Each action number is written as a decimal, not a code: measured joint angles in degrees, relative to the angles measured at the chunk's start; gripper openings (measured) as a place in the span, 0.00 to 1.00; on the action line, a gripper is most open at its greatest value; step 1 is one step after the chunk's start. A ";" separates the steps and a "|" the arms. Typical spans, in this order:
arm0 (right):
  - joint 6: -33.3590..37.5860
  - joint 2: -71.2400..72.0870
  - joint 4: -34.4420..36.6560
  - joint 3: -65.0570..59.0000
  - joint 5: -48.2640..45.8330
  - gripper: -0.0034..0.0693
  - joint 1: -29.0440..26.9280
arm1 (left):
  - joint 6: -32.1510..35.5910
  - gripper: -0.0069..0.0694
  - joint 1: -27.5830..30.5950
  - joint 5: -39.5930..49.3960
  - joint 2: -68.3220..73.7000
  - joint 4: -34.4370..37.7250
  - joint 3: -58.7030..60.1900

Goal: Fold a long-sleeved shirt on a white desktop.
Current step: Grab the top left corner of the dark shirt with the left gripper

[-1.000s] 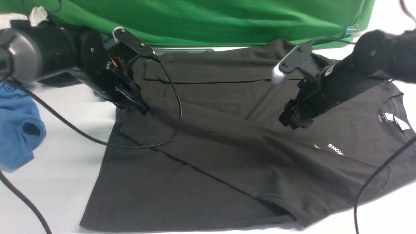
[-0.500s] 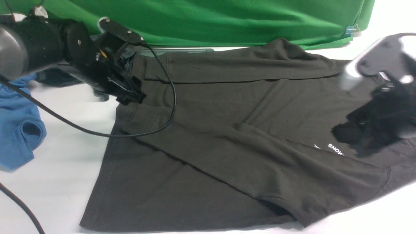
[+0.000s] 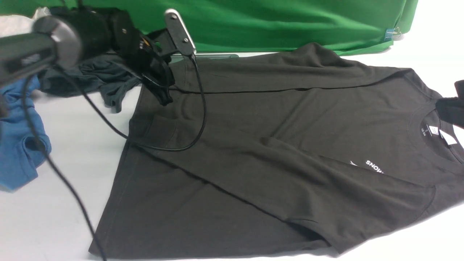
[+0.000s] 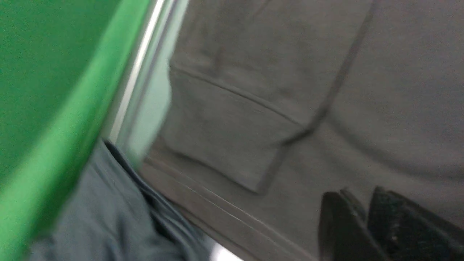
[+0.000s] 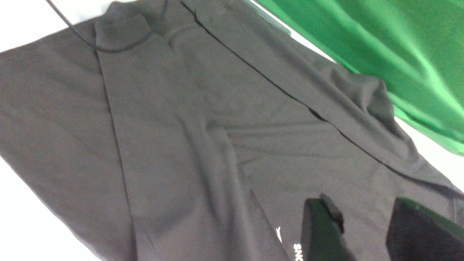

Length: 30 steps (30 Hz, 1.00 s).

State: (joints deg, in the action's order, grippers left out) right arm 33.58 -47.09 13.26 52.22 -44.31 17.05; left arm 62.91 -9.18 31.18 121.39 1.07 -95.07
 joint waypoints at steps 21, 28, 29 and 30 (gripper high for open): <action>0.04 0.00 0.05 -0.07 0.35 0.40 0.00 | 7.67 0.51 0.05 -9.26 10.67 -7.61 -5.20; -0.01 0.00 0.05 -0.07 0.19 0.40 0.00 | 7.71 0.30 0.05 -12.43 11.13 -7.78 -5.20; -0.06 0.00 0.05 -0.07 0.12 0.40 0.00 | 7.71 0.25 0.05 -12.86 11.13 -7.82 -5.20; -0.13 0.00 0.05 -0.07 0.07 0.40 0.00 | 7.71 0.23 0.05 -13.11 11.13 -7.82 -5.20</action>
State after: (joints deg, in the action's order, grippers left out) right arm 33.45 -47.09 13.31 52.15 -44.24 17.05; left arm 70.62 -9.13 18.07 132.53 -6.76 -100.27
